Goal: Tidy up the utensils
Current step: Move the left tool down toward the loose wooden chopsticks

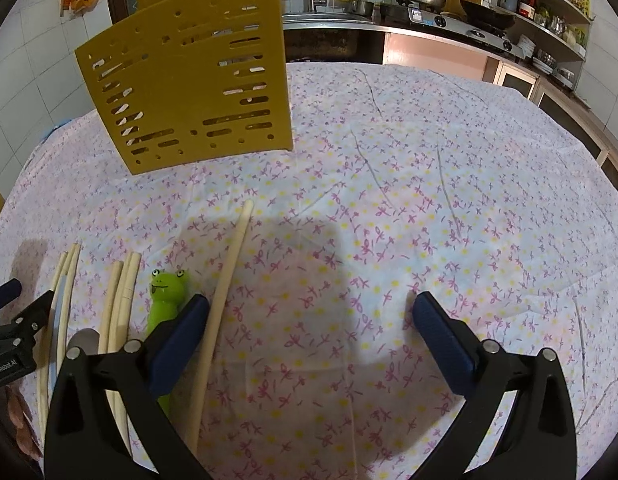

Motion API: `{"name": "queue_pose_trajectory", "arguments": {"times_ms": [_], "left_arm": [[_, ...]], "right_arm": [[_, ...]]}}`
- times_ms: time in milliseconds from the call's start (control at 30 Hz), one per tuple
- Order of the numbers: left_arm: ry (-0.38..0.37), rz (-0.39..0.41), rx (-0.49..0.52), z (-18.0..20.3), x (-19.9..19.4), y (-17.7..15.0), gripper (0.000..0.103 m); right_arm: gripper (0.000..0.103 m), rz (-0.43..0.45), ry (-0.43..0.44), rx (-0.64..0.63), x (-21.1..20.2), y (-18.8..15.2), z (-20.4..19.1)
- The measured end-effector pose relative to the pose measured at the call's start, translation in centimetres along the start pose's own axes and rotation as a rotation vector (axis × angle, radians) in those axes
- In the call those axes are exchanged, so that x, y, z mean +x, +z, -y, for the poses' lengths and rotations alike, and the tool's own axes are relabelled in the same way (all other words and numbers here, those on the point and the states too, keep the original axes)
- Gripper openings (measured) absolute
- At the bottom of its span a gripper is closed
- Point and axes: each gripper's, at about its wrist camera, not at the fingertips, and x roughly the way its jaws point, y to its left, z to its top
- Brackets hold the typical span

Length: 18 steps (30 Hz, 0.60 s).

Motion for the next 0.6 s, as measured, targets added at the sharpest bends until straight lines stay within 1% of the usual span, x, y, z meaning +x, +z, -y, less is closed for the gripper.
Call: {"name": "queue_pose_trajectory", "arguments": {"times_ms": [600], "left_arm": [[-0.011, 0.014, 0.014, 0.11, -0.09, -0.07, 0.099]], "right_arm": [[0.1, 0.004, -0.003, -0.002, -0.07, -0.22, -0.26]]}}
